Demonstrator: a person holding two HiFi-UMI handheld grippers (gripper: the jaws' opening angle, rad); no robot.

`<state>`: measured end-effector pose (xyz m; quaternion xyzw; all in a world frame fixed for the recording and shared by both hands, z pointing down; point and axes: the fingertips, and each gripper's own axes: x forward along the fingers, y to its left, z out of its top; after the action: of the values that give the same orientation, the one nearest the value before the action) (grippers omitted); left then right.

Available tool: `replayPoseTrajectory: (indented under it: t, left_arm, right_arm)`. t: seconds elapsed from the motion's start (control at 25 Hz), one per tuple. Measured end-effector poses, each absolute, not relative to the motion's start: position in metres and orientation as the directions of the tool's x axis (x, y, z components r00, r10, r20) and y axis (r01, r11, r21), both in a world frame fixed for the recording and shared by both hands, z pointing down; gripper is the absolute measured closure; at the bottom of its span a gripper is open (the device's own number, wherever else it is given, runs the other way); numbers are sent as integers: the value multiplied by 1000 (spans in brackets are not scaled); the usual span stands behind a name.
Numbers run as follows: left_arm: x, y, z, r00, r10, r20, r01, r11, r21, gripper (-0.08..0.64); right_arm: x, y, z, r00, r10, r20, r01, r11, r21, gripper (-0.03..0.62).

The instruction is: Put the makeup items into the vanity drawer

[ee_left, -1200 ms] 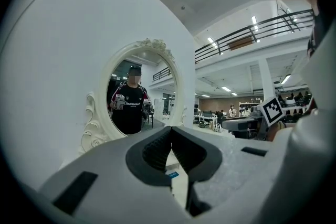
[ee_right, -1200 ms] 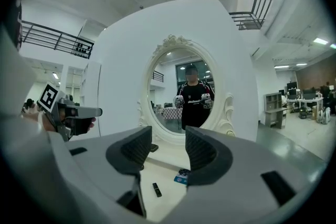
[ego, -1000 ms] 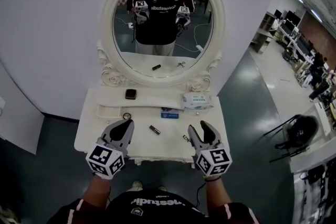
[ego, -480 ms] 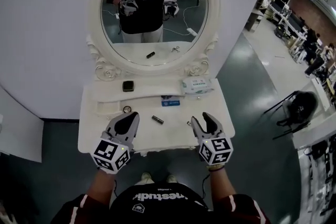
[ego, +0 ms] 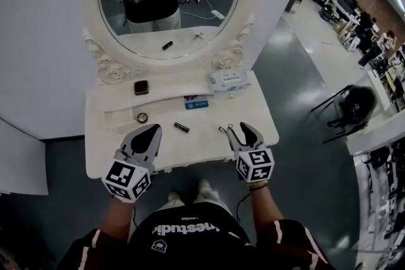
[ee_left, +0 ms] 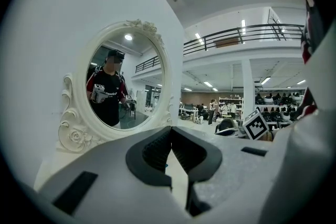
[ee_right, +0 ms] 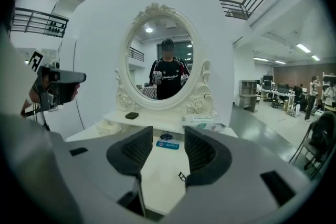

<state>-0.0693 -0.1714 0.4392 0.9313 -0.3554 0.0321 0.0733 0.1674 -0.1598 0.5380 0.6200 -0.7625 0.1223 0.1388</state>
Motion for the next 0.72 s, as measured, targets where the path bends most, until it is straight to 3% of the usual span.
replayPoseTrajectory:
  t: [0.72]
  left_arm:
    - [-6,-162,473,728,-654,208,-684,-716,142,554]
  right_arm:
    - [194,-168,661,-280,-788,549,-952,300,-55,411]
